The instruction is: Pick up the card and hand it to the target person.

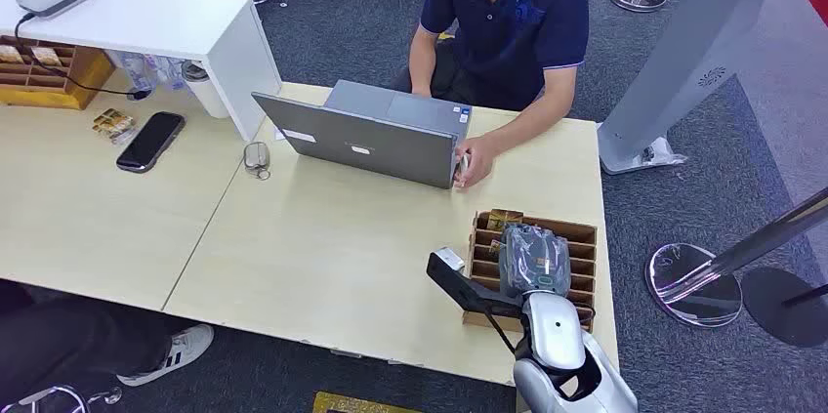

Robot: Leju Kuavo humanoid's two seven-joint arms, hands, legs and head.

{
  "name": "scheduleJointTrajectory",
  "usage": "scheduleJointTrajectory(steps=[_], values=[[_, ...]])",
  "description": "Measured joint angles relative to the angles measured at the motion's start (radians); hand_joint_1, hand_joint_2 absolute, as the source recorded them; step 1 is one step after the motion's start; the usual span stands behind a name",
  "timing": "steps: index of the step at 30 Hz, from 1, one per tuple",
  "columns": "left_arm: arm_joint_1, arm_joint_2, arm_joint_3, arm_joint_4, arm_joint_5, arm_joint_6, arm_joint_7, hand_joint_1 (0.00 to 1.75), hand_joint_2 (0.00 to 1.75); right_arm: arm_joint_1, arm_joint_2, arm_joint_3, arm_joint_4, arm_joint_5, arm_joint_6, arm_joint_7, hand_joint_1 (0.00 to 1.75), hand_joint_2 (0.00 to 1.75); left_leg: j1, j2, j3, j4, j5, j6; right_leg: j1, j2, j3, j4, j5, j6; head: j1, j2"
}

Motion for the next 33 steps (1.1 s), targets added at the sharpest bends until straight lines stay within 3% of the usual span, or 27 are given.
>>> scheduleJointTrajectory(steps=[17, 33], values=[[0.001, 0.003, 0.0, 0.0, -0.009, -0.013, 0.003, 0.0, 0.0, -0.043, -0.031, -0.038, -0.373, 0.044, 0.013, -0.022, 1.75, 1.75, 0.0, 0.0, 0.0, 0.0, 0.0, 0.0, 0.0, 0.0, 0.0, 0.0, 0.0, 0.0, 0.0, 0.0], [0.001, 0.002, -0.002, 0.0, -0.042, -0.021, -0.01, 0.0, 0.0, -0.119, -0.026, -0.045, -0.267, -0.064, -0.014, -0.03, 1.75, 1.75, 0.0, 0.0, 0.0, 0.0, 0.0, 0.0, 0.0, 0.0, 0.0, 0.0, 0.0, 0.0, 0.0, 0.0]])
